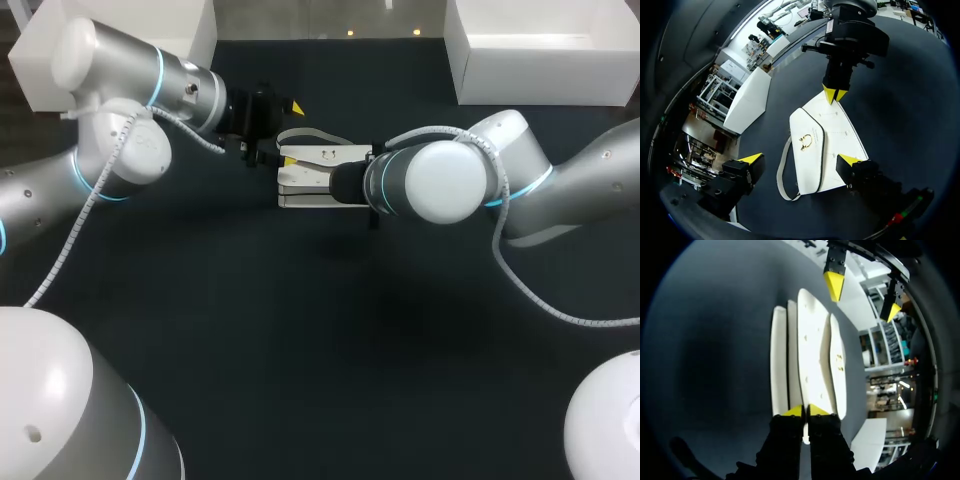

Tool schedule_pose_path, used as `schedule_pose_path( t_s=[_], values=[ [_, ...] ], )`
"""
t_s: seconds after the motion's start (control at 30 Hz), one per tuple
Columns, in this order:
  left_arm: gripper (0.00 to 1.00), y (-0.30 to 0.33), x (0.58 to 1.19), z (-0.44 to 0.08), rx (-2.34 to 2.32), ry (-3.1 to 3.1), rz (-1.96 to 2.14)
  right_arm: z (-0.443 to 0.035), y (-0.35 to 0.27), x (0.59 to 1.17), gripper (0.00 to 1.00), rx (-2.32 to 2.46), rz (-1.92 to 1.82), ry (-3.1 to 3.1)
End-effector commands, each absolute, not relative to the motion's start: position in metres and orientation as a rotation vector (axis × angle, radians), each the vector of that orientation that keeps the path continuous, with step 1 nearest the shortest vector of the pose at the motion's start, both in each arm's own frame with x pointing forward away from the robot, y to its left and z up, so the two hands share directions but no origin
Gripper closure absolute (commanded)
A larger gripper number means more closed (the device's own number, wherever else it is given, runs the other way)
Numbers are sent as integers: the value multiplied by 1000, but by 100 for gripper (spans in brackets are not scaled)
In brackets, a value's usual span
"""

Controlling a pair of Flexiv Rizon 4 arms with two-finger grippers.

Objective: Pick up the bag, open it, inspect its contents, close it, and place it on the opposite side

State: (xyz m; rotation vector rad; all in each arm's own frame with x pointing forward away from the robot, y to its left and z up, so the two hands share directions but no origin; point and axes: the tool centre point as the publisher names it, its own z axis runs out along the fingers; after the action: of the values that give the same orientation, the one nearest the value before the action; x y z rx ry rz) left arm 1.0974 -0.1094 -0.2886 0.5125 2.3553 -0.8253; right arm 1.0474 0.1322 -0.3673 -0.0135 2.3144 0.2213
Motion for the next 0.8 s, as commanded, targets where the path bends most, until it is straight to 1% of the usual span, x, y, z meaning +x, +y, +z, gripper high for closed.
schedule_pose_path(
  t_s=[0.03, 0.63, 0.7, 0.77, 0.8],
  values=[
    [0, -111, 1098, -294, 515, 2337, -835, -374, 131, 1048, 100, 11, 225, 2038],
    [0, -115, 1096, -303, 560, 2290, -794, -374, 130, 1048, 100, 27, 220, 2014],
    [7, -115, 1096, -306, 564, 2288, -791, -374, 130, 1048, 100, 27, 220, 2014],
    [18, -115, 1096, -309, 571, 2290, -788, -374, 130, 1048, 100, 27, 220, 2014],
    [30, -115, 1096, -311, 577, 2291, -791, -374, 130, 1048, 100, 27, 220, 2014]
  ],
)
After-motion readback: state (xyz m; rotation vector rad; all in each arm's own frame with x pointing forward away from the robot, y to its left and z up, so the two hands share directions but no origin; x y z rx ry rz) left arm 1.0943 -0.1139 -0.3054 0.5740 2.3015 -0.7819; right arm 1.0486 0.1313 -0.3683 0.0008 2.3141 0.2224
